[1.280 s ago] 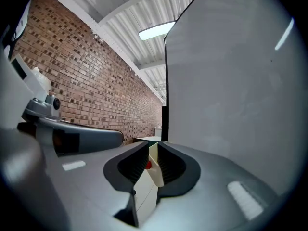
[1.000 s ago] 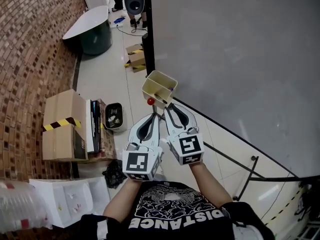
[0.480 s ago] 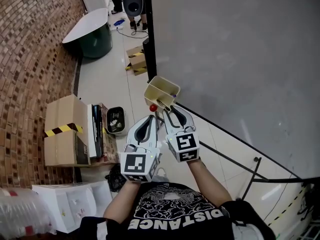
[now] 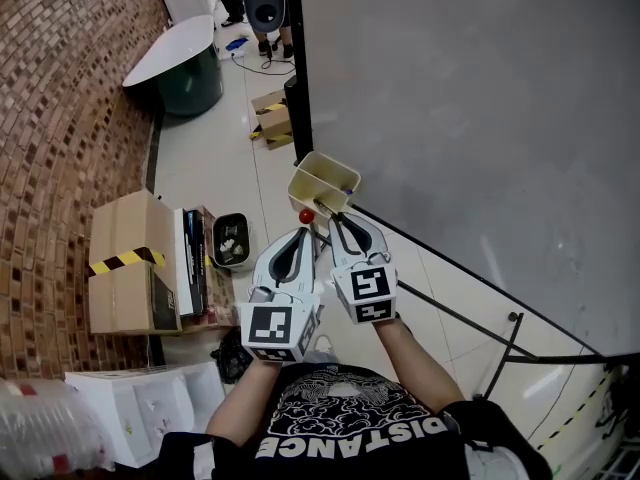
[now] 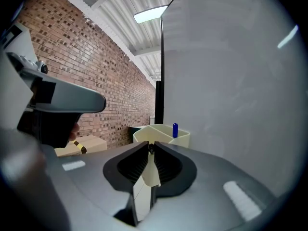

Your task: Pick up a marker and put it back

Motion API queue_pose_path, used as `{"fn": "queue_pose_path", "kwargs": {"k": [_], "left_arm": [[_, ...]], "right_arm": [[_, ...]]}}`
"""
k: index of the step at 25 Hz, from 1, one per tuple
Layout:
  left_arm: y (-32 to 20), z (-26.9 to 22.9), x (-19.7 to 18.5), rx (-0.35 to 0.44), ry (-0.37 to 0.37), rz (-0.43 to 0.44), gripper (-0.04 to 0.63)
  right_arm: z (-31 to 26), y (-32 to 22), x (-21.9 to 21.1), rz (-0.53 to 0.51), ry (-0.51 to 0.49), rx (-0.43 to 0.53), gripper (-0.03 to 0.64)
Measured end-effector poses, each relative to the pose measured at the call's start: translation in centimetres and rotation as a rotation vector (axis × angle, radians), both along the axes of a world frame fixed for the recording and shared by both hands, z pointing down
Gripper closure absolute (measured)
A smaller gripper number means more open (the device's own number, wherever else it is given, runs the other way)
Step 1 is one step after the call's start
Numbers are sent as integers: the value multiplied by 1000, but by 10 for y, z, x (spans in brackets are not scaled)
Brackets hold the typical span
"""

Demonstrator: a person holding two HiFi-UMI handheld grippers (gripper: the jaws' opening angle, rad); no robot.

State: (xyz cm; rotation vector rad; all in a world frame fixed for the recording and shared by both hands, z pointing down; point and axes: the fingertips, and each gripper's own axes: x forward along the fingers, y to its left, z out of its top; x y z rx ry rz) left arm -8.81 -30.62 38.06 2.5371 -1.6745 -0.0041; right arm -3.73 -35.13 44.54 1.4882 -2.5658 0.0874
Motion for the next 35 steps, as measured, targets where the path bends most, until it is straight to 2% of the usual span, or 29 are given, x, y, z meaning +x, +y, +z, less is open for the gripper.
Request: {"fn": "queue_pose_path", "kwargs": {"k": [15, 25, 35], "left_arm": [[9, 2, 10, -11, 1, 6, 589], [25, 0, 18, -7, 5, 8, 589], [57, -11, 31, 28, 8, -13, 589]], "right_arm": [[-16, 13, 7, -9, -26, 28, 584], [-49, 37, 17, -17, -60, 94, 584], [-92, 85, 37, -23, -120, 182, 584]]}}
